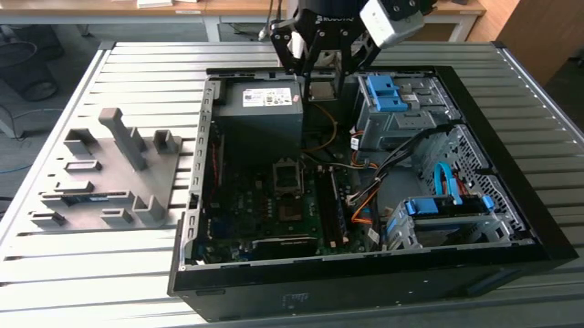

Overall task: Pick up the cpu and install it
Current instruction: 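Pick up the cpu and move it towards the insertion slot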

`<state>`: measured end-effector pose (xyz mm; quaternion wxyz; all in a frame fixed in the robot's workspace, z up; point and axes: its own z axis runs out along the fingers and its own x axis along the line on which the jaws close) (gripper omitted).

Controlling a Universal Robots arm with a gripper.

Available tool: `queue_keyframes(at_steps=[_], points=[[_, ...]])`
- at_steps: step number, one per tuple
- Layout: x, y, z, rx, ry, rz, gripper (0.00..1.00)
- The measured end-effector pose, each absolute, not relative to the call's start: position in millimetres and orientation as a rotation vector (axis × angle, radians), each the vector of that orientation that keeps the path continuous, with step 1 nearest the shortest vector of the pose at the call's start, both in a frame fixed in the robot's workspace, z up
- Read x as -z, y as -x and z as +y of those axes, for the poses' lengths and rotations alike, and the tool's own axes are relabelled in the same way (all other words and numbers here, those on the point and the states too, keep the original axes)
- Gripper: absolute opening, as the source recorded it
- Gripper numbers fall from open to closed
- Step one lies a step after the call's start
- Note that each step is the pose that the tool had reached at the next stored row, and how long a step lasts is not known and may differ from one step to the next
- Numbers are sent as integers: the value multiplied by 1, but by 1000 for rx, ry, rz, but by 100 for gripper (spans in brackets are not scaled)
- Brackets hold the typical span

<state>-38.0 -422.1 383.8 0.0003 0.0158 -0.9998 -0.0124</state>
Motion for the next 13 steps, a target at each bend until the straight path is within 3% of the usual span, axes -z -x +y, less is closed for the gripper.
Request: queue_keyframes(at_steps=[13], points=[[-374,38,-428,39,-50,-3140,47]])
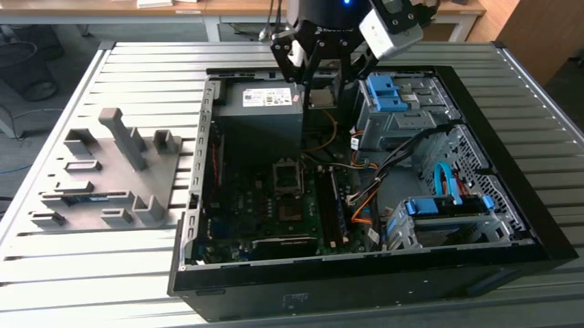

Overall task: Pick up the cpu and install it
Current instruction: 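Pick up the cpu and move it towards the insertion slot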

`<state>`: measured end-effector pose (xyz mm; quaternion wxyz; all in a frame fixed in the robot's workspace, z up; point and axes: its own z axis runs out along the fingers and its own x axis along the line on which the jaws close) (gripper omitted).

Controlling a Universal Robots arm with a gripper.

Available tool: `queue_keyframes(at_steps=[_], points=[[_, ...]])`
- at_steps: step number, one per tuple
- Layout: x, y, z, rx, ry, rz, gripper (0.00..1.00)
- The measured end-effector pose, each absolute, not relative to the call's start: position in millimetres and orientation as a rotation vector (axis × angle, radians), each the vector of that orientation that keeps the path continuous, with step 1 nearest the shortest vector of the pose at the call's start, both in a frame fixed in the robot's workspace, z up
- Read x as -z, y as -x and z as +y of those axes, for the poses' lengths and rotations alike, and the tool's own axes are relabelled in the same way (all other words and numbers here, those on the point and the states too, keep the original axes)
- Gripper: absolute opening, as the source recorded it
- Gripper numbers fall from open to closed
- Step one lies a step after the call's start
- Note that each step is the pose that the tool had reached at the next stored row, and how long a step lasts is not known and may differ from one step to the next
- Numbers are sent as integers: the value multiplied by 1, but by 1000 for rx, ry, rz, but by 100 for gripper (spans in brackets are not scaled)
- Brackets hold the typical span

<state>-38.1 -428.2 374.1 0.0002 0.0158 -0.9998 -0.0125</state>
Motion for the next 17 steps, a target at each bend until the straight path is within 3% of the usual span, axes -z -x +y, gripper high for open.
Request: queue_keyframes(at_steps=[17], points=[[-359,38,-431,39,-50,-3140,47]])
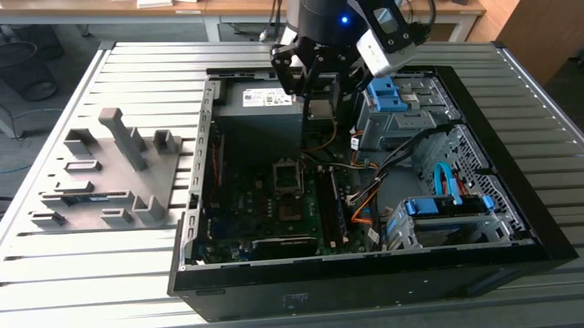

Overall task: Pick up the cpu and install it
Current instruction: 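Pick up the cpu and move it towards the insertion slot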

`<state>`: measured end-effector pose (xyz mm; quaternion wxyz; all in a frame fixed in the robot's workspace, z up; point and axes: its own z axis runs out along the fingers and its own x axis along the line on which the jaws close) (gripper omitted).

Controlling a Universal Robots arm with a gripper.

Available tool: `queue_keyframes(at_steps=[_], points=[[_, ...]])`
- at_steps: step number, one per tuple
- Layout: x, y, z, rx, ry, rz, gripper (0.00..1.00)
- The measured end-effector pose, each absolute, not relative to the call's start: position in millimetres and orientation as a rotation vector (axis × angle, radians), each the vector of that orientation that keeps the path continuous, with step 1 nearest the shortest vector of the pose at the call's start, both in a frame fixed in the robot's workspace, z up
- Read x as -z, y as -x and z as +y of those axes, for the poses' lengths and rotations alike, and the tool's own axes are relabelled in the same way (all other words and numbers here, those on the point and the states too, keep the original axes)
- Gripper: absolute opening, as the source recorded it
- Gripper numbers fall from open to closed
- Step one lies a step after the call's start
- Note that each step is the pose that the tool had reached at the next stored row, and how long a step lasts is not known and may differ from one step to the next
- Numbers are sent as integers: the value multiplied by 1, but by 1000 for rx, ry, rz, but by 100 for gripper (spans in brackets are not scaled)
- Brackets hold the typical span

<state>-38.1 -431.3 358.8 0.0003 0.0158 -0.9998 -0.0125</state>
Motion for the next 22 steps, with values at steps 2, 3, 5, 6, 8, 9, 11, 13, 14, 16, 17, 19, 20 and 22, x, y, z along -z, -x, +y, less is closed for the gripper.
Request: queue_keyframes(at_steps=[2,3,5,6,8,9,11,13,14,16,17,19,20,22], points=[[-357,38,-432,39,-50,-3140,47],[-356,38,-432,39,-50,-3140,47],[-354,38,-432,39,-50,-3140,47],[-354,38,-432,39,-50,-3140,47],[-351,38,-432,39,-50,-3140,47],[-350,38,-433,39,-50,-3140,47],[-348,38,-434,39,-50,-3140,47],[-346,38,-436,39,-50,-3140,47],[-345,38,-438,39,-50,-3140,47],[-343,38,-442,39,-50,-3140,47],[-342,38,-445,39,-50,-3140,47],[-340,38,-449,39,-50,-3140,47],[-338,38,-451,39,-50,-3140,47],[-336,38,-454,39,-50,-3140,47]])
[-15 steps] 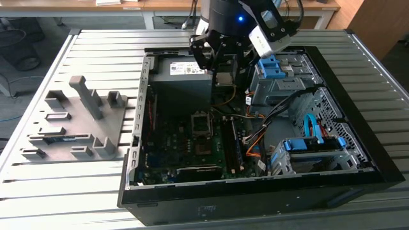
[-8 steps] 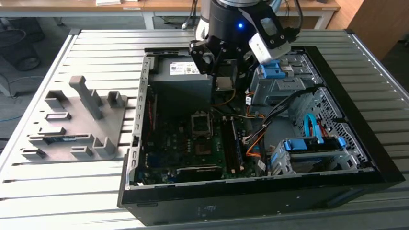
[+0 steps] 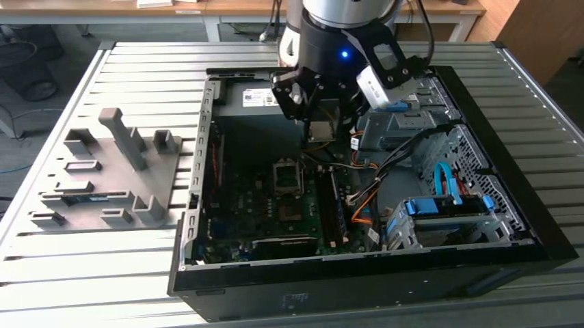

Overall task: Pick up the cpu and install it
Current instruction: 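Pick up the cpu and move it towards the insertion slot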

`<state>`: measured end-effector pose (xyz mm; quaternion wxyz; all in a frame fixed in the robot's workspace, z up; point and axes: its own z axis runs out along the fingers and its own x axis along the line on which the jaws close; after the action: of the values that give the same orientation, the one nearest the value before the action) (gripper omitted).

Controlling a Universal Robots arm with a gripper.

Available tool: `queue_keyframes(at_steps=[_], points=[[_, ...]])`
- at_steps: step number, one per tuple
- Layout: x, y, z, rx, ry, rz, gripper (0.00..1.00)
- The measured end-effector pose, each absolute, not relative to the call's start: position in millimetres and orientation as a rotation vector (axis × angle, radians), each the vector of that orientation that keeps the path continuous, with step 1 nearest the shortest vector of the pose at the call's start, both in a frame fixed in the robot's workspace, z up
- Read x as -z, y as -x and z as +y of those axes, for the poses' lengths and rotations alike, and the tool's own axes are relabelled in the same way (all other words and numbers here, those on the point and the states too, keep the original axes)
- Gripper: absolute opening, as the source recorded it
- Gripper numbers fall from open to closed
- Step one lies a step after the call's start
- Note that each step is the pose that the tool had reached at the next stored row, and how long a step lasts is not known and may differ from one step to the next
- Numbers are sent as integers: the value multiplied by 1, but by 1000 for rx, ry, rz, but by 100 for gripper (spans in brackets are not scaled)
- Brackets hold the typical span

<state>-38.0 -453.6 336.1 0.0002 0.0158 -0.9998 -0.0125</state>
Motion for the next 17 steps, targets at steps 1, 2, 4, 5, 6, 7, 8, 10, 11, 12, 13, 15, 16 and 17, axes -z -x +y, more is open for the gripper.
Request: queue_keyframes(at_steps=[1,2,4,5,6,7,8,10,11,12,13,15,16,17], points=[[-335,38,-455,39,-50,-3140,47],[-334,38,-456,39,-50,-3140,47],[-332,38,-458,40,-50,-3140,47],[-331,38,-459,40,-50,-3141,47],[-330,38,-460,39,-50,-3140,47],[-329,38,-461,39,-50,-3140,47],[-328,38,-461,39,-50,-3140,47],[-325,38,-463,39,-50,-3140,47],[-324,38,-463,39,-50,-3140,47],[-323,38,-464,39,-50,-3140,47],[-323,38,-464,39,-50,-3140,47],[-321,38,-465,39,-50,-3140,47],[-320,38,-466,39,-50,-3140,47],[-319,38,-467,39,-50,-3140,47]])
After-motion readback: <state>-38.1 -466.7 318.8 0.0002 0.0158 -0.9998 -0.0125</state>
